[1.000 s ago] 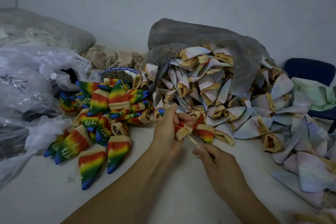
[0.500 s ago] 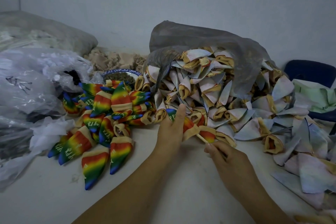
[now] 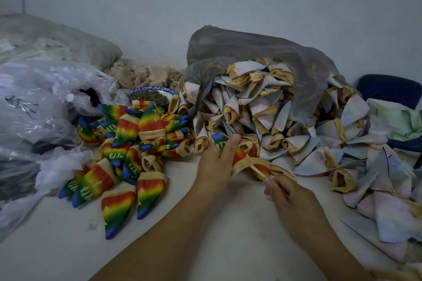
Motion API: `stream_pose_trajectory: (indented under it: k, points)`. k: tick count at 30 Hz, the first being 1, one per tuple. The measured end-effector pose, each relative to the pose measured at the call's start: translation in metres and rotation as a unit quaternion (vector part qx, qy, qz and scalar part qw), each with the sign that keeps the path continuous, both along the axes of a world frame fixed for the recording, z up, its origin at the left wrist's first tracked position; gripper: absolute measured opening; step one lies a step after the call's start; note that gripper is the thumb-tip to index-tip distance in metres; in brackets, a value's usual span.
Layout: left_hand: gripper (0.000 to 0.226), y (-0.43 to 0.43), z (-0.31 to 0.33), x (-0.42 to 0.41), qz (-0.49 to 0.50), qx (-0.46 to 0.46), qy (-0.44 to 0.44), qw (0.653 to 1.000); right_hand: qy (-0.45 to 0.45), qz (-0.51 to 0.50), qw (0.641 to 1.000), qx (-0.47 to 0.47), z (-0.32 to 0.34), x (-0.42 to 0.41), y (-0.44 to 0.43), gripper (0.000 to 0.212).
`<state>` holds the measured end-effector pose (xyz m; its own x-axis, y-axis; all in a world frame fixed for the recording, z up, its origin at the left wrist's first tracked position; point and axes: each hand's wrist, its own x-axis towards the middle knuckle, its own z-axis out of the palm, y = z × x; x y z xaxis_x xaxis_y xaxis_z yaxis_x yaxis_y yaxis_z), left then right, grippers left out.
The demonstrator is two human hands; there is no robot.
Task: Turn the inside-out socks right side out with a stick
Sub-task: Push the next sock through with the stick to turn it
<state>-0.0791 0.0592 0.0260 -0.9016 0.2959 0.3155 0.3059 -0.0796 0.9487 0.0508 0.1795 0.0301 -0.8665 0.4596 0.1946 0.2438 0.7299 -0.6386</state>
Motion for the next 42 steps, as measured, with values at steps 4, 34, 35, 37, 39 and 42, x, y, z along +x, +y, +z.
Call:
stream_pose_trajectory:
  k: [4, 34, 35, 37, 39, 42]
  points:
    - [0.059, 0.0, -0.001, -0.003, 0.015, -0.009, -0.012, 1.0, 0.001, -0.005, 0.999, 0.032, -0.001, 0.0, 0.001, 0.056]
    - [0.052, 0.003, -0.005, -0.001, -0.006, -0.021, -0.082, 0.996, -0.002, -0.051, 0.998, 0.039, -0.003, -0.004, 0.007, 0.034]
    - [0.051, 0.005, -0.004, 0.001, -0.007, -0.016, -0.087, 0.996, 0.001, -0.055, 0.998, 0.036, -0.004, -0.005, 0.007, 0.034]
    - [0.05, 0.007, -0.003, 0.005, -0.022, 0.011, -0.116, 0.993, 0.007, -0.06, 0.998, 0.02, -0.006, -0.005, 0.003, 0.034]
    - [0.05, 0.008, 0.0, 0.008, -0.053, 0.057, -0.144, 0.986, 0.014, -0.061, 0.998, -0.003, -0.006, -0.006, -0.002, 0.035]
    - [0.052, 0.005, 0.002, 0.009, -0.076, 0.086, -0.138, 0.984, 0.024, -0.043, 0.999, -0.019, -0.003, -0.008, -0.002, 0.038]
